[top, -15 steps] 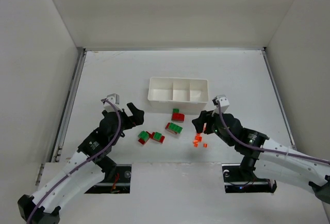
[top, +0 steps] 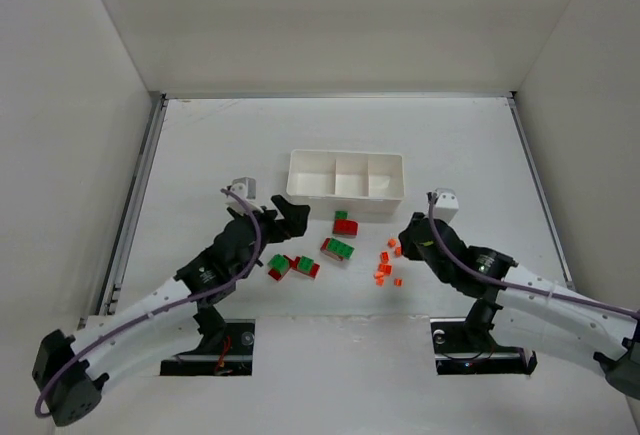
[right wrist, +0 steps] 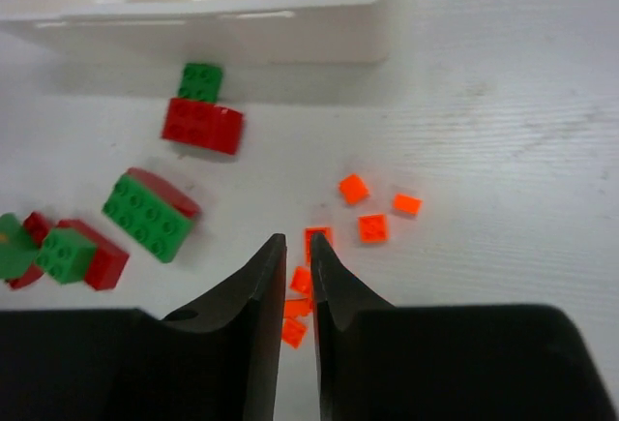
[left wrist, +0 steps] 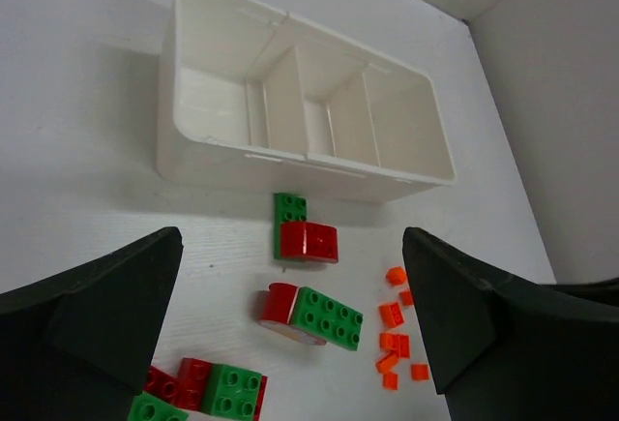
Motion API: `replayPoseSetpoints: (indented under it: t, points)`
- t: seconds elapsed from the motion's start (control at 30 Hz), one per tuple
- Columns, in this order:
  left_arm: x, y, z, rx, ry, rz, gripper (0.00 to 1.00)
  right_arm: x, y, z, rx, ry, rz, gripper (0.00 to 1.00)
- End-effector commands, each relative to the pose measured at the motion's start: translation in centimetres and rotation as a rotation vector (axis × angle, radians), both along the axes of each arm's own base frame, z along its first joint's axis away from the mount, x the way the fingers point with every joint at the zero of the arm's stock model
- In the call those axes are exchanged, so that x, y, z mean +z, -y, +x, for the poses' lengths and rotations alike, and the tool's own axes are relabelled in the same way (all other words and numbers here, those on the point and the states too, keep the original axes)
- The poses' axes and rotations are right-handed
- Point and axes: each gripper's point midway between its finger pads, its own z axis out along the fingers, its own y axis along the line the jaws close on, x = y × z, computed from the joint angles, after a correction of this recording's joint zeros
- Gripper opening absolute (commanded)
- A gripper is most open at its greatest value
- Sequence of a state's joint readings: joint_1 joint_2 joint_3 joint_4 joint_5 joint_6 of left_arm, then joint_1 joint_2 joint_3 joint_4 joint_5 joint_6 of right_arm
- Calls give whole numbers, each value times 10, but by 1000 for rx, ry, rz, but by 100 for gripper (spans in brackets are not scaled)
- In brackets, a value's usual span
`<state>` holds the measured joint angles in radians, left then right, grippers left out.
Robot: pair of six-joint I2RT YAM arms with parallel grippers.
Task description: Sort the legos into containers by color
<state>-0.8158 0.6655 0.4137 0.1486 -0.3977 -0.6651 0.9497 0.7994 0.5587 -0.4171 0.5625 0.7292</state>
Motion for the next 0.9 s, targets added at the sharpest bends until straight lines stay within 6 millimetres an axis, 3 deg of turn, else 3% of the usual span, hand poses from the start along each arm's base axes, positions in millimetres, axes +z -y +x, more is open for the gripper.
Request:
replayPoseSetpoints:
  t: [0.0, 0.17, 0.2, 0.27, 0.3, 0.37, 0.5, 0.6, 0.8, 0.87]
  points:
    - [31, 30, 2, -52, 119, 0, 100, -9, 34, 8, -210, -33, -6, 26]
    - [37, 65, -15, -130, 197, 63, 100, -31, 39, 14, -263, -96, -36, 50]
    - [37, 73, -18, -156, 205, 82, 92, -36, 38, 16, -269, -105, -44, 52]
    - [34, 93, -26, -242, 223, 159, 47, -46, 35, 19, -273, -128, -60, 52]
    - [31, 101, -29, -272, 221, 192, 34, -52, 31, 19, -266, -149, -57, 53]
    - [28, 113, -37, -317, 214, 217, 25, -63, 22, 18, -260, -184, -44, 54]
    - [28, 129, -55, -391, 248, 220, 28, -79, 10, 18, -247, -228, -59, 57]
    - [21, 136, -66, -441, 273, 250, 35, -86, 6, 19, -251, -249, -80, 54]
    - [6, 142, -74, -513, 273, 246, 35, -93, -3, 24, -235, -271, -106, 50]
    - [3, 144, -77, -535, 266, 231, 35, -97, -5, 25, -232, -280, -120, 44]
